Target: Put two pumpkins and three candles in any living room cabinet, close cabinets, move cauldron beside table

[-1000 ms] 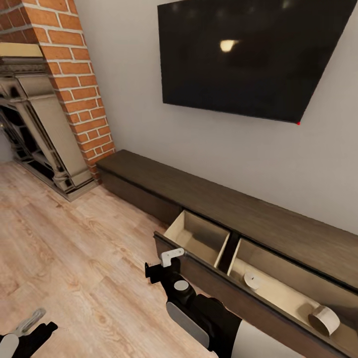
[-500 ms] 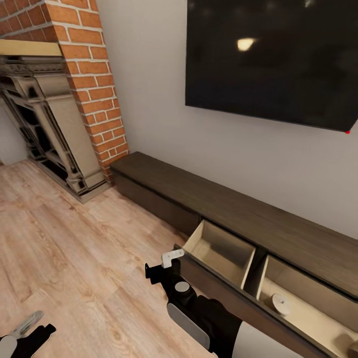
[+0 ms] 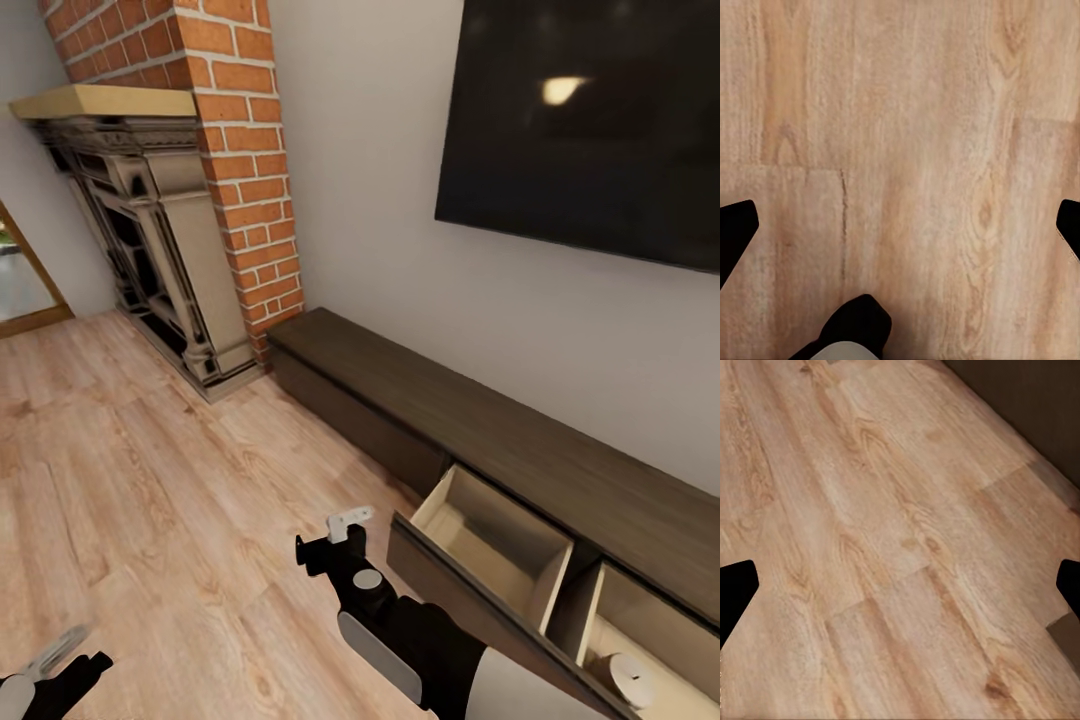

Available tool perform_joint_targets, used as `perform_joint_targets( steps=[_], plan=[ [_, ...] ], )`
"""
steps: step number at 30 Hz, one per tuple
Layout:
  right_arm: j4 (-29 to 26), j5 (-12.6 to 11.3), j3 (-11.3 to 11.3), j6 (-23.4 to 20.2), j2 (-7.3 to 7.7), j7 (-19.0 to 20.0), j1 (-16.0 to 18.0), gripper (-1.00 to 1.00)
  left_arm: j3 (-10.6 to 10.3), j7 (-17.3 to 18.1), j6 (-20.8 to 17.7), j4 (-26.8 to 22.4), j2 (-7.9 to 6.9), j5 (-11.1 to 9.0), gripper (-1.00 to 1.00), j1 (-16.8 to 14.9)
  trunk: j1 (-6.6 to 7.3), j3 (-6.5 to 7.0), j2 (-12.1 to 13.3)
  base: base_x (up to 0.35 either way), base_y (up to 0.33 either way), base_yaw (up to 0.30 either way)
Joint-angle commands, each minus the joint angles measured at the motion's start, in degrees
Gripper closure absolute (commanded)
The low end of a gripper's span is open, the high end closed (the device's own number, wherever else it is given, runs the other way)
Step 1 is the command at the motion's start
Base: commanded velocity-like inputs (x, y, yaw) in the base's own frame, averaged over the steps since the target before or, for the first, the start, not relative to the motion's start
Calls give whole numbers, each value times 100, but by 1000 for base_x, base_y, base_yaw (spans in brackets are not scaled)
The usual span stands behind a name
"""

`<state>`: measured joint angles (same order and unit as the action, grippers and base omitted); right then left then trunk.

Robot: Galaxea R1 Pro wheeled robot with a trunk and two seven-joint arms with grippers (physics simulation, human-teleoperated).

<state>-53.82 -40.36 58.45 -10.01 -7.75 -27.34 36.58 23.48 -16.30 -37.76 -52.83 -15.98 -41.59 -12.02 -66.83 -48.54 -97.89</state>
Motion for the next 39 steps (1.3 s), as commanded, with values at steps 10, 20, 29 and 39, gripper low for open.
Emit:
perform_joint_targets(
  steps=[10,20,29,39],
  plan=[
    [12,-24,17,-19,-6,-35,7,-100,7,-48,-18,-2,-1,-63,-100,-5,-2,18,-2,256,0,266],
    [19,-23,187,-4,-7,-41,7,-100,5,-48,-18,1,1,-60,-100,-3,-2,55,-2,274,0,265],
    [21,-24,268,1,-7,-43,7,-100,0,-48,-15,1,2,-60,-100,-5,-2,92,-2,285,-2,262],
    [99,-17,272,7,-10,-43,7,-100,-1,-48,-13,1,8,-60,-100,-3,-2,134,-2,292,-65,261]
  ],
)
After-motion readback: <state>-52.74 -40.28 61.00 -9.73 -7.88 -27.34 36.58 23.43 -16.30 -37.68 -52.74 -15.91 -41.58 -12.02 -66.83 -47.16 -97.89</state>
